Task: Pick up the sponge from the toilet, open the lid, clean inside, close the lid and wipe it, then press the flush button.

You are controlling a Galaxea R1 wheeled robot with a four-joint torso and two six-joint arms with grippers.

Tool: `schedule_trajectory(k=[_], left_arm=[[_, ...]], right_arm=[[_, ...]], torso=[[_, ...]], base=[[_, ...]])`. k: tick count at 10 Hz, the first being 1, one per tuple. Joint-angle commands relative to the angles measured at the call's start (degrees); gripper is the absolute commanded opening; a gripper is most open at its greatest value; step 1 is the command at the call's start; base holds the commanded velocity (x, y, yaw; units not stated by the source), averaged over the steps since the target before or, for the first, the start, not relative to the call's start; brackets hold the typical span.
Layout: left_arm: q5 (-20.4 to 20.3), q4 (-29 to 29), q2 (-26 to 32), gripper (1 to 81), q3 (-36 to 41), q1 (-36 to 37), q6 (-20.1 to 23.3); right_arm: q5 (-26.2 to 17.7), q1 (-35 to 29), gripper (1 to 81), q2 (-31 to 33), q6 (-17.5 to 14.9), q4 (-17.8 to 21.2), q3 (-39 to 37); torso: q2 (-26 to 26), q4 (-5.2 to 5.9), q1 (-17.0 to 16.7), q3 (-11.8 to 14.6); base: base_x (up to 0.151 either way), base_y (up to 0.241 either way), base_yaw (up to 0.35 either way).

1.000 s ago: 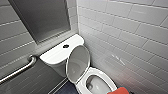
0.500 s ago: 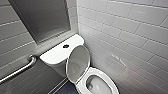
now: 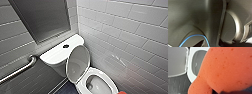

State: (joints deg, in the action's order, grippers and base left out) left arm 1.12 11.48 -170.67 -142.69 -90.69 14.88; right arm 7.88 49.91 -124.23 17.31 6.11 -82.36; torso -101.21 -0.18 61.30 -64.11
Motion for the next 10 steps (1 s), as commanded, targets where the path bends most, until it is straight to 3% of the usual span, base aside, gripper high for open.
schedule_trajectory(k=[1, 3, 4, 6, 10], left_arm=[[4.2, 0.2, -1.7, 81.1, 1.6, -0.5, -0.1], [4.2, 0.2, -1.9, 81.1, 1.5, -0.5, -0.1], [4.2, 0.3, -1.8, 81.1, 1.5, -0.4, -0.1], [4.2, 0.5, -1.8, 81.1, 1.4, -0.4, -0.1], [4.2, 0.6, -1.6, 81.1, 1.4, -0.4, -0.1]], right_arm=[[-7.9, -12.2, 1.0, 2.1, 0.4, -1.4, 3.0], [-10.9, -16.6, 1.0, -1.5, 0.5, -1.4, -0.3], [-12.7, -18.0, 1.0, -3.8, 0.6, -1.4, -2.2], [-16.0, -20.4, 1.0, -8.8, 0.7, -1.4, -6.0], [-19.5, -24.7, 1.0, -17.1, 0.7, -1.3, -12.8]], torso=[[0.0, 0.00, 0.0, 0.0], [0.0, 2.86, 0.0, 0.0], [0.0, 3.51, 0.0, 0.0], [0.0, 5.91, 0.0, 0.0], [0.0, 11.14, 0.0, 0.0]], base=[[0.000, 0.000, 0.000], [0.000, 0.000, 0.000], [0.000, 0.000, 0.000], [0.000, 0.000, 0.000], [0.000, 0.000, 0.000]])
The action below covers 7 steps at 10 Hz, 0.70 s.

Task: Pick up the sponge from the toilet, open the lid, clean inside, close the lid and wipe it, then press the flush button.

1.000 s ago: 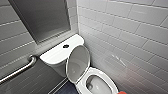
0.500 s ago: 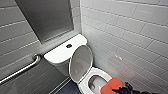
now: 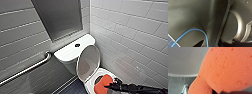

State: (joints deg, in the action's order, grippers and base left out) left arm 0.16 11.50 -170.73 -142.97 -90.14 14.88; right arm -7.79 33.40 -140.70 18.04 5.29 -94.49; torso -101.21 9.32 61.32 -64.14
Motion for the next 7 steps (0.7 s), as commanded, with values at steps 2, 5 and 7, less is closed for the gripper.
schedule_trajectory(k=[2, 5, 7], left_arm=[[5.1, 0.6, -1.5, 81.1, 1.6, -1.0, -0.1], [5.1, 0.7, -1.5, 81.1, 1.6, -1.0, -0.2], [5.1, 0.6, -1.5, 81.1, 1.6, -1.0, -0.3]], right_arm=[[-5.5, -10.2, 1.0, -3.8, 1.6, -0.5, -3.1], [-5.8, -10.7, 1.0, -13.0, 4.2, -0.2, -11.5], [-4.7, -8.5, 1.0, -17.7, 6.1, 0.0, -15.6]], torso=[[0.0, 0.99, 0.0, 0.0], [0.0, 1.47, 0.0, 0.0], [0.0, 1.47, 0.0, 0.0]], base=[[0.000, 0.000, 0.000], [0.000, 0.000, 0.000], [0.000, 0.000, 0.000]])
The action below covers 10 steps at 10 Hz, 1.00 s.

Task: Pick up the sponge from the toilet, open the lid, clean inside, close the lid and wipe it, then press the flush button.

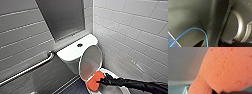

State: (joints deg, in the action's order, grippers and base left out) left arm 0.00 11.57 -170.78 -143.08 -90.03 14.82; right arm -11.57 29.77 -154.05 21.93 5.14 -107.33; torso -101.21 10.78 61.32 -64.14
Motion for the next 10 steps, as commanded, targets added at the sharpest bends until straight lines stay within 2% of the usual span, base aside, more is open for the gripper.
schedule_trajectory(k=[1, 5, 10], left_arm=[[5.3, 0.5, -1.5, 81.1, 1.7, -1.2, -0.2], [5.3, 0.5, -1.5, 81.1, 1.8, -1.2, -0.1], [5.3, 0.1, -1.7, 81.1, 1.9, -0.7, -0.1]], right_arm=[[-0.8, -4.3, 1.0, -5.6, 2.2, -0.1, -3.5], [0.8, 0.1, 1.0, -4.4, 2.3, 0.0, -1.9], [1.5, 4.3, 1.0, 8.4, 2.2, 0.0, 8.8]], torso=[[0.0, 0.00, 0.0, 0.0], [0.0, 0.00, 0.0, 0.0], [0.0, 0.00, 0.0, 0.0]], base=[[0.000, 0.000, 0.000], [0.000, 0.000, 0.000], [0.000, 0.000, 0.000]])
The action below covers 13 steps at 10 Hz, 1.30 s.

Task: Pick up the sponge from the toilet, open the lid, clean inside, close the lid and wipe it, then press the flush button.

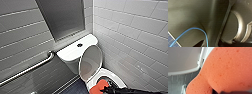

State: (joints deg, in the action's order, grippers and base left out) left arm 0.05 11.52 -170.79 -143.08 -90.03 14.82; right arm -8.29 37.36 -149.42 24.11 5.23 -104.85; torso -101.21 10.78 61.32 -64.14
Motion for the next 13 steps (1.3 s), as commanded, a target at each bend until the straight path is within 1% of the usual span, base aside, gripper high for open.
schedule_trajectory(k=[1, 2, 3, 8, 9, 11, 12, 13], left_arm=[[5.2, 0.2, -1.8, 81.1, 2.0, -0.7, -0.1], [5.2, 0.2, -1.8, 81.1, 2.0, -0.7, -0.1], [5.2, 0.2, -1.7, 81.1, 1.9, -0.7, -0.1], [5.2, 0.0, -2.0, 81.1, 2.0, -0.6, 0.0], [5.2, 0.0, -2.0, 81.1, 2.0, -0.6, 0.0], [5.2, 0.0, -1.9, 81.1, 2.0, -0.6, 0.4], [5.2, 0.0, -1.8, 81.1, 2.0, -0.7, 0.4], [5.2, 0.0, -1.9, 81.1, 2.0, -0.6, 0.4]], right_arm=[[0.1, -1.5, 1.0, 5.3, 0.1, -0.1, 7.4], [1.2, -0.2, 1.0, 7.3, 0.0, -0.4, 9.1], [1.3, 1.0, 1.0, 9.7, 0.0, -0.6, 11.3], [3.3, 5.6, 1.0, 24.7, -0.3, -0.8, 23.1], [4.8, 7.6, 1.0, 27.0, -0.4, -0.8, 24.3], [6.0, 11.8, 1.0, 31.3, -0.4, -0.7, 25.1], [7.7, 14.1, 1.0, 32.9, -0.5, -0.7, 25.2], [10.9, 16.6, 1.0, 35.2, -0.6, -0.8, 25.7]], torso=[[0.0, 0.00, 0.0, 0.0], [0.0, 0.00, 0.0, 0.0], [0.0, 0.00, 0.0, 0.0], [0.0, 0.00, 0.0, 0.0], [0.0, 0.00, 0.0, 0.0], [0.0, 0.02, 0.0, 0.0], [0.0, 0.02, 0.0, 0.0], [0.0, 0.02, 0.0, 0.0]], base=[[0.000, 0.000, 0.000], [0.000, 0.000, 0.000], [0.000, 0.000, 0.000], [0.000, 0.000, 0.000], [0.000, 0.000, 0.000], [0.000, 0.000, 0.000], [0.000, 0.000, 0.000], [0.000, 0.000, 0.000]])
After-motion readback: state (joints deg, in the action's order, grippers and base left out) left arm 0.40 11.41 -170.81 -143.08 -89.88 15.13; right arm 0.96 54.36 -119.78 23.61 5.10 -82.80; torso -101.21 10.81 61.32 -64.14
